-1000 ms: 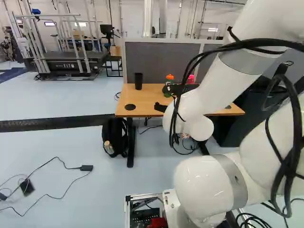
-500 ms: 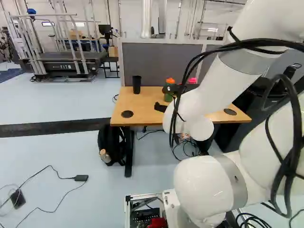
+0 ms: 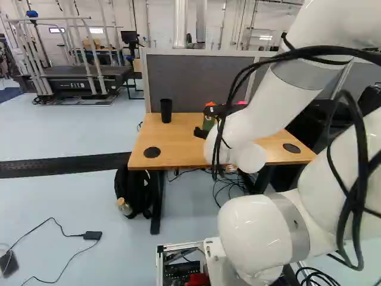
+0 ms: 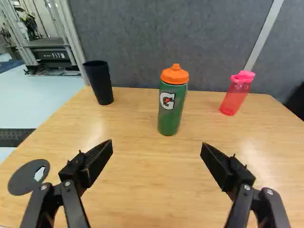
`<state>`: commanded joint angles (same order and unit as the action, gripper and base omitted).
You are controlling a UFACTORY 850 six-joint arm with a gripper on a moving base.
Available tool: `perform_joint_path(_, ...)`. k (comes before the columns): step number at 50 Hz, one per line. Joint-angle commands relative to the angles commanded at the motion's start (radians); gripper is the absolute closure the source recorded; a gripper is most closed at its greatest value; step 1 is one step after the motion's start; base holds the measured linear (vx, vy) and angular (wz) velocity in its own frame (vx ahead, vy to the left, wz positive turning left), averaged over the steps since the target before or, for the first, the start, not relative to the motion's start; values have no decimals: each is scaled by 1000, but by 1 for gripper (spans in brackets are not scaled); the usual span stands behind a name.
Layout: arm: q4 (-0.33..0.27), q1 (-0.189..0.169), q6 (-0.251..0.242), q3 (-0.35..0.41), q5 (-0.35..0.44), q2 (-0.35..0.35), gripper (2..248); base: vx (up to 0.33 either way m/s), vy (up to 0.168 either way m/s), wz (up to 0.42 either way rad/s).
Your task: Pick up the green bottle from the table
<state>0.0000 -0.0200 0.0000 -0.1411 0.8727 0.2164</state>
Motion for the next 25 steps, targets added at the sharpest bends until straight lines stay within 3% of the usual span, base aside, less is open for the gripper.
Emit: perform_joint_path(25,0,-43,0,-135,0,-146,3,2,0,-1)
